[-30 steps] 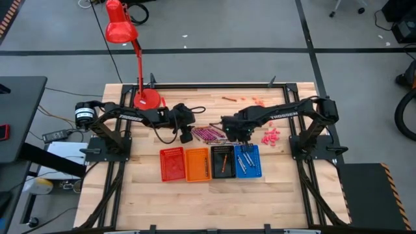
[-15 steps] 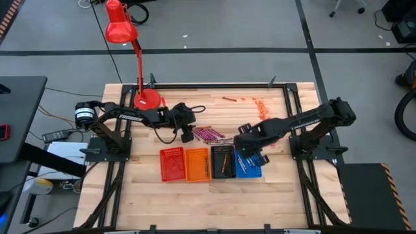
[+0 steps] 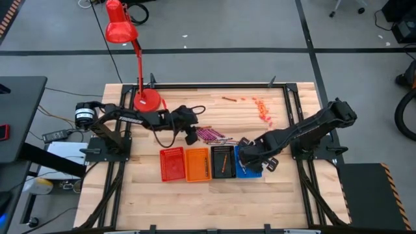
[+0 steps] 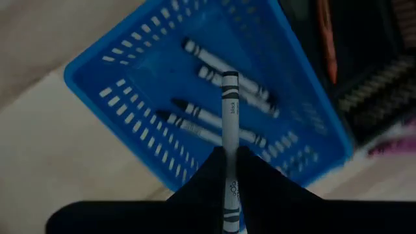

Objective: Sort crayons
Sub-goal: Put the black crayon into the blue bin

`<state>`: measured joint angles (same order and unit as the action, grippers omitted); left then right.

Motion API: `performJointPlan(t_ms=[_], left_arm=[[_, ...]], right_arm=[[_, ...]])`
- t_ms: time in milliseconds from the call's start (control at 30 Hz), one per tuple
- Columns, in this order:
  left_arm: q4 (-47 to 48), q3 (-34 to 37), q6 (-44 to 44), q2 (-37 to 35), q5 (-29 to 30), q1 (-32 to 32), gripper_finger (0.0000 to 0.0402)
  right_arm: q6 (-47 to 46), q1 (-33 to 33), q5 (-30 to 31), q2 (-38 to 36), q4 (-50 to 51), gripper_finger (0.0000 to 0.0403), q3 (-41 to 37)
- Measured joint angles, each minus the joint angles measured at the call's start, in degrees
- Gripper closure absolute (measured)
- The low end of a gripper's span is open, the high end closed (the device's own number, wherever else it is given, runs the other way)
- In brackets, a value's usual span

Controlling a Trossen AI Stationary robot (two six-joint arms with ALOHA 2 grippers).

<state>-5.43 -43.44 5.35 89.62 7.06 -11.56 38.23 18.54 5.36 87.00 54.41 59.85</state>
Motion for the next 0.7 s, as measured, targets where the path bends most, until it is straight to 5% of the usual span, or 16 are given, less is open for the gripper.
performJointPlan(t_ms=[367, 700], left_arm=[[0.0, 0.0, -1.95, 0.0, -0.03, 0.64, 0.0258], [-0.02, 0.0, -2.0, 0.0, -0.02, 0.62, 0.0258]], right_arm=[[17.72, 0.24, 3.98, 0.0, -11.53, 0.0362, -6.55], [22.0, 0.07, 4.15, 0.0, -16.16, 0.0361, -9.73]])
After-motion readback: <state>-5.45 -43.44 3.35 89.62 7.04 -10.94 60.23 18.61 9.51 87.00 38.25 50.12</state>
